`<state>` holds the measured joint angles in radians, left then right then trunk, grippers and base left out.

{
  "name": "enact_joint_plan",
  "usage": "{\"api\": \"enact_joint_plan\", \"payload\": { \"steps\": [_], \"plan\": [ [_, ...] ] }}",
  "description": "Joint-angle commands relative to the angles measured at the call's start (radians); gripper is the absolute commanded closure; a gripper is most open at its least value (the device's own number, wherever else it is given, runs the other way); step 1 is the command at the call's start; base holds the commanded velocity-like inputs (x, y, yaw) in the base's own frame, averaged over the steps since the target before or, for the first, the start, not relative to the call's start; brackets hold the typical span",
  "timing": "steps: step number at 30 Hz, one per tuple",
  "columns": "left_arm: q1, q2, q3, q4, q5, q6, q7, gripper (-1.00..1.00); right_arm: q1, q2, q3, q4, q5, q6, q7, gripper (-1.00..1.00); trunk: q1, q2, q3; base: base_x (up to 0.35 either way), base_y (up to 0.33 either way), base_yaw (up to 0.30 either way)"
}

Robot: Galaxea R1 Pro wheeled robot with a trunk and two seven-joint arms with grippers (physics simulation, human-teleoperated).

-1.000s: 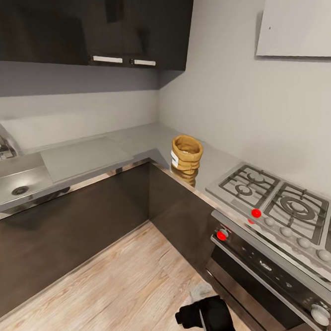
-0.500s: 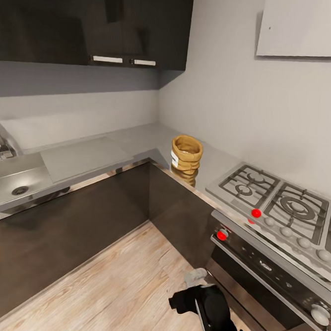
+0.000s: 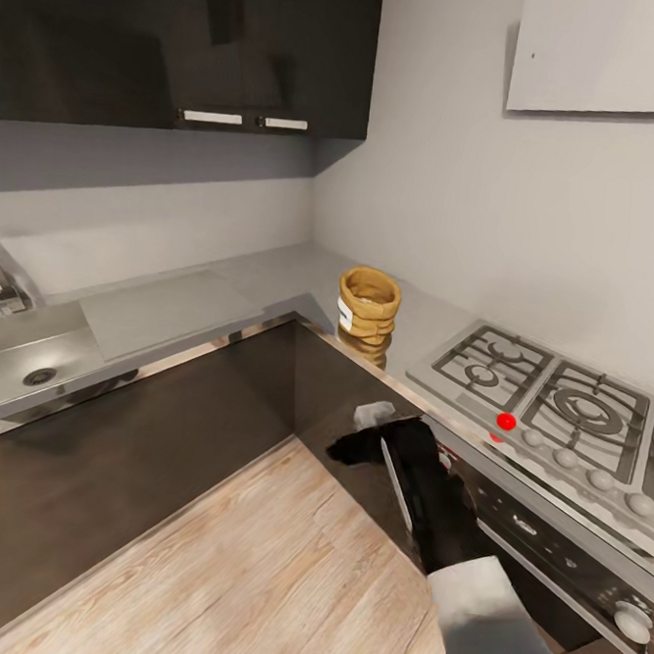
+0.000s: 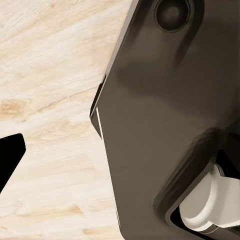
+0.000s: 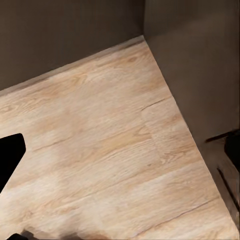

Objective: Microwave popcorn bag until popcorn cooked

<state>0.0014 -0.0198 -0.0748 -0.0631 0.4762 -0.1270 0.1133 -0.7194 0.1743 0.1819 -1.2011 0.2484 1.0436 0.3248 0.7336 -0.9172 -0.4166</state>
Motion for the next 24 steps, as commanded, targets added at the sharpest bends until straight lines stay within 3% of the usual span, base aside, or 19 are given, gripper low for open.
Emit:
{"api": "enact_joint_plan", "payload": {
  "steps": [1, 4, 6, 7, 8, 13, 15, 16, 17, 19, 24],
  "plan": [
    [0.0, 0.0, -0.008, -0.001, 0.007, -0.002, 0.005, -1.0, -0.103, 0.0, -0.003, 0.065, 0.009, 0.004, 0.008, -1.0, 0.0, -0.001, -0.001, 0.0, 0.0, 0.0],
    [0.0, 0.0, -0.008, -0.001, 0.007, -0.002, 0.005, -1.0, -0.209, 0.0, -0.015, 0.095, 0.009, 0.004, 0.009, -1.0, 0.0, -0.001, -0.001, 0.0, 0.0, 0.0],
    [0.0, 0.0, -0.008, -0.001, 0.007, -0.002, 0.005, -1.0, -0.309, 0.0, -0.071, 0.139, 0.009, 0.004, 0.009, -1.0, 0.0, -0.001, -0.001, 0.0, 0.0, 0.0],
    [0.0, 0.0, -0.008, -0.001, 0.007, -0.002, 0.005, -1.0, -0.33, 0.0, -0.083, 0.156, 0.01, 0.004, 0.009, -1.0, 0.0, -0.001, -0.001, 0.0, 0.0, 0.0],
    [0.0, 0.0, -0.008, -0.001, 0.007, -0.002, 0.005, -1.0, -0.401, 0.0, -0.124, 0.219, 0.011, 0.004, 0.008, -1.0, 0.0, -0.001, -0.001, 0.0, 0.0, 0.0],
    [0.0, 0.0, -0.008, -0.001, 0.007, -0.002, 0.005, -1.0, -0.543, 0.0, -0.217, 0.388, 0.015, 0.004, -0.002, -1.0, 0.0, -0.001, -0.001, 0.0, 0.0, 0.0],
    [0.0, 0.001, -0.008, -0.001, 0.007, -0.002, 0.005, -1.0, -0.629, 0.0, -0.246, 0.499, 0.018, 0.004, -0.009, -1.0, 0.0, -0.001, -0.001, 0.0, 0.0, 0.0],
    [0.0, 0.001, -0.008, -0.001, 0.007, -0.002, 0.005, -1.0, -0.72, 0.0, -0.254, 0.64, 0.018, 0.004, -0.066, -1.0, 0.0, -0.001, -0.001, 0.0, 0.0, 0.0],
    [0.0, 0.001, -0.008, -0.001, 0.007, -0.002, 0.005, -1.0, -0.738, 0.0, -0.255, 0.665, 0.018, 0.004, -0.076, -1.0, 0.0, -0.001, -0.001, 0.0, 0.0, 0.0],
    [0.0, 0.001, -0.008, -0.001, 0.007, -0.002, 0.005, -1.0, -0.764, -0.039, -0.255, 0.669, 0.024, 0.004, -0.116, -1.0, 0.0, -0.001, -0.001, 0.0, 0.0, 0.0],
    [0.0, 0.001, -0.008, -0.001, 0.007, -0.002, 0.005, -1.0, -0.77, -0.075, -0.254, 0.572, 0.027, 0.004, -0.139, -1.0, 0.0, -0.001, -0.001, 0.0, 0.0, 0.0]
  ]
}}
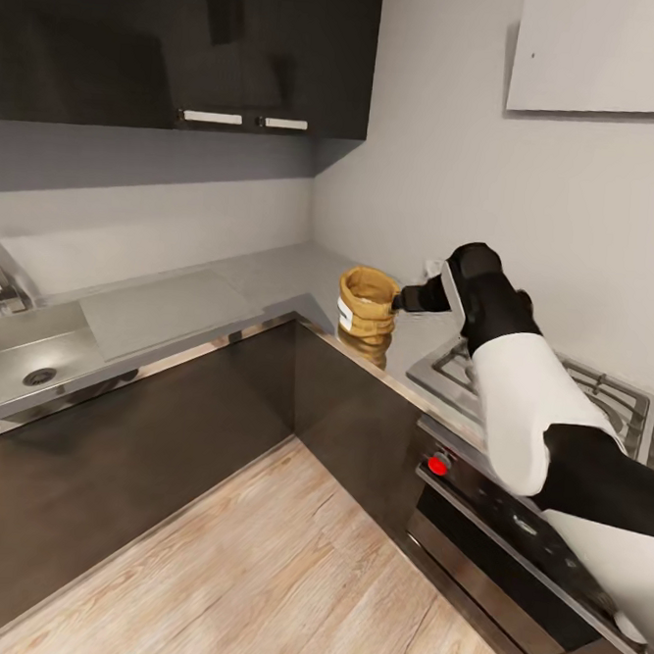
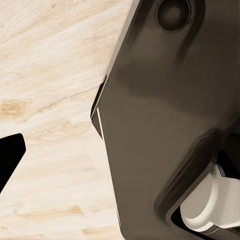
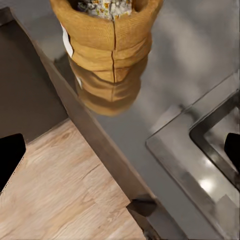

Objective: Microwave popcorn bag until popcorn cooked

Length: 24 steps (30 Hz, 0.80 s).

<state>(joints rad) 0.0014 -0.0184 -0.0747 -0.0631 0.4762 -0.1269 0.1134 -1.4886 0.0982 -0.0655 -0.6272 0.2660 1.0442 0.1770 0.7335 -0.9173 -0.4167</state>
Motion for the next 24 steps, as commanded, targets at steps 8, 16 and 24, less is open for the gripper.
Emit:
{"api": "enact_joint_plan", "payload": {
  "steps": [8, 16, 24],
  "plan": [
    [0.0, -0.001, -0.007, -0.002, 0.007, -0.002, 0.005, -1.0, -0.001, -0.006, -0.006, -0.045, 0.01, 0.003, 0.007, -1.0, 0.0, -0.001, -0.001, 0.0, 0.0, 0.0],
    [0.0, -0.006, -0.013, -0.003, 0.007, 0.006, -0.007, -1.0, -0.001, -0.009, -0.004, -0.046, 0.011, 0.003, 0.006, -1.0, 0.0, -0.001, -0.001, 0.07, 0.0, 0.0],
    [0.0, -0.006, -0.014, -0.003, 0.007, 0.007, -0.006, -1.0, -0.001, -0.023, -0.004, -0.048, 0.011, 0.003, 0.007, -1.0, 0.0, -0.001, -0.001, 0.313, 0.0, 0.0]
  ]
}}
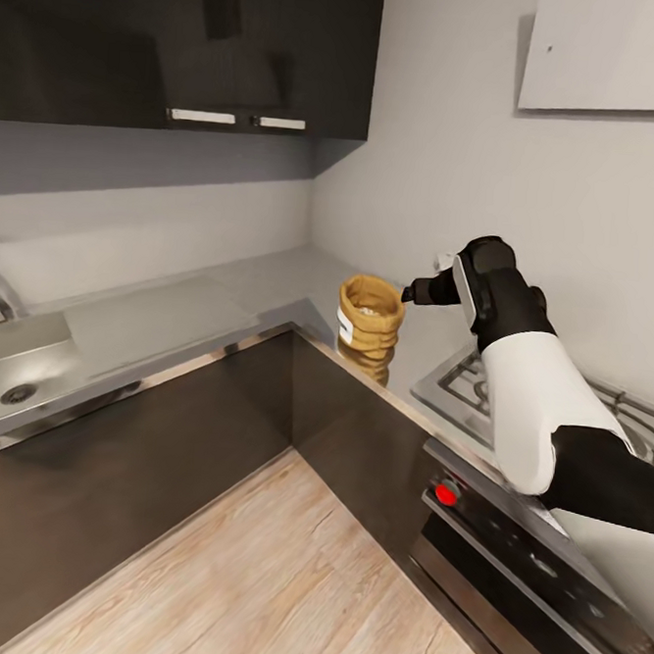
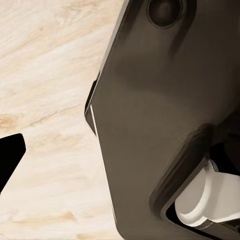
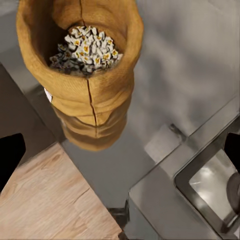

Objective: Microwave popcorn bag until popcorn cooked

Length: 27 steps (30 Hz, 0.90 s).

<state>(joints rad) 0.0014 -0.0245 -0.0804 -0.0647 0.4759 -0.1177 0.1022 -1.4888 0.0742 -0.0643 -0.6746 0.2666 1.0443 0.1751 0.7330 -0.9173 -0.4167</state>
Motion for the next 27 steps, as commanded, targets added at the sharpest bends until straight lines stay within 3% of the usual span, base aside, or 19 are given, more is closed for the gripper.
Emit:
{"api": "enact_joint_plan", "payload": {
  "steps": [1, 18, 27],
  "plan": [
    [0.0, 0.0, -0.009, -0.001, 0.007, -0.002, 0.005, -1.0, -0.001, 0.001, -0.006, -0.001, 0.011, 0.003, 0.009, -1.0, 0.001, -0.001, -0.001, 0.322, 0.0, 0.0],
    [0.0, 0.0, -0.009, -0.001, 0.007, -0.002, 0.005, -1.0, 0.008, 0.01, -0.008, 0.002, 0.003, 0.003, 0.012, -1.0, 0.001, -0.001, -0.001, 0.304, 0.0, 0.0],
    [0.0, 0.001, -0.007, -0.001, 0.009, -0.002, 0.003, -1.0, 0.019, 0.006, -0.008, 0.012, 0.003, 0.003, 0.012, -1.0, 0.001, -0.001, -0.001, 0.058, 0.0, 0.0]
  ]
}}
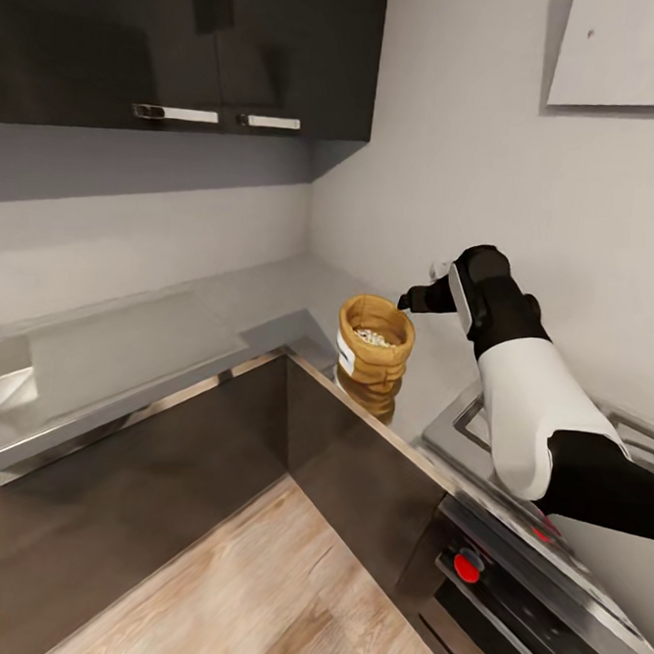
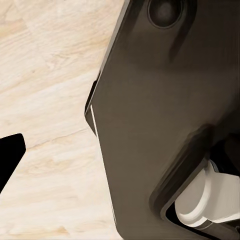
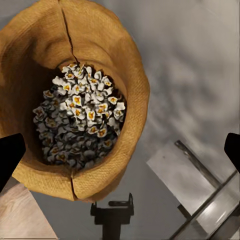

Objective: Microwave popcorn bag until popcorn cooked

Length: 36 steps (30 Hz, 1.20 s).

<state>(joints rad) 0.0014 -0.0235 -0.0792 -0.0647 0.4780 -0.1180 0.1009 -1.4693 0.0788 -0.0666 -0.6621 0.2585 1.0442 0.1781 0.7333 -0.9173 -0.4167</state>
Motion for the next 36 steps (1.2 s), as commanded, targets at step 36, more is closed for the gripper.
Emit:
{"api": "enact_joint_plan", "payload": {
  "steps": [36],
  "plan": [
    [0.0, -0.001, -0.011, -0.001, 0.005, -0.003, 0.005, -1.0, 0.147, -0.002, -0.121, 0.005, 0.008, -0.193, 0.005, -1.0, 0.0, -0.001, -0.001, 0.074, 0.0, 0.0]
  ]
}}
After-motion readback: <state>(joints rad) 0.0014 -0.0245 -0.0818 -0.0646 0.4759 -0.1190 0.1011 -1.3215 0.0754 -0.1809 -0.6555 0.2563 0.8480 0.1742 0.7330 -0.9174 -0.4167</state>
